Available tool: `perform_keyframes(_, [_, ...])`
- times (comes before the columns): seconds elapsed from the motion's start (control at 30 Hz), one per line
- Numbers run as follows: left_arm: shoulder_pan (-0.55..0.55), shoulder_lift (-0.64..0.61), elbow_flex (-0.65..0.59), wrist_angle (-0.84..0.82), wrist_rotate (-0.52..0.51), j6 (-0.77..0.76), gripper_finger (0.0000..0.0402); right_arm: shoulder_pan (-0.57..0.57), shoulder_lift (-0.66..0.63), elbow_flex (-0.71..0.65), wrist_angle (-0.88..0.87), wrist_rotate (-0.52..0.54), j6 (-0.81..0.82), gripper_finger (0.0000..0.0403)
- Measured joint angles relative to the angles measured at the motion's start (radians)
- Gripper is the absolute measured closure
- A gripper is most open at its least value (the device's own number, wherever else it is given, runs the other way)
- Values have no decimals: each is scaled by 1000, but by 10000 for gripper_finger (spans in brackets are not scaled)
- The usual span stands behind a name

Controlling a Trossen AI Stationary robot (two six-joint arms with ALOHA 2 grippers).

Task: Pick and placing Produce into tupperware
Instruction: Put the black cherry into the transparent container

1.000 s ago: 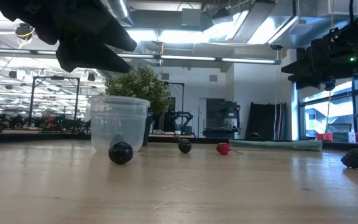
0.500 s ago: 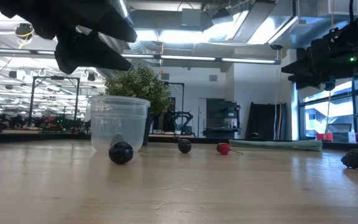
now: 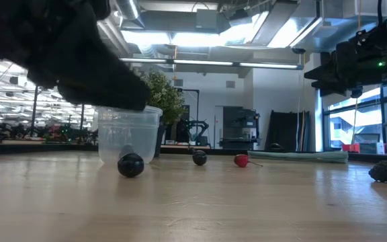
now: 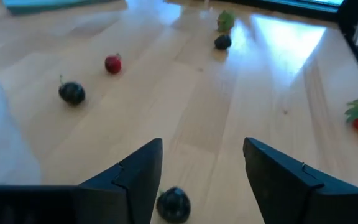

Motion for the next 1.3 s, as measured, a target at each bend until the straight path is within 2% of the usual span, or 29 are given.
perform_keyframes(0.3, [0, 79, 0, -1, -39, -51, 189, 0, 0, 0, 0, 0, 1, 115])
perform_keyframes(0.73, [1, 178, 1, 0, -30, -136, 207, 0, 0, 0, 0, 0, 1, 115])
perform_keyframes(1.3, [37, 181, 1, 10, -9, -137, 230, 0, 0, 0, 0, 0, 0, 115])
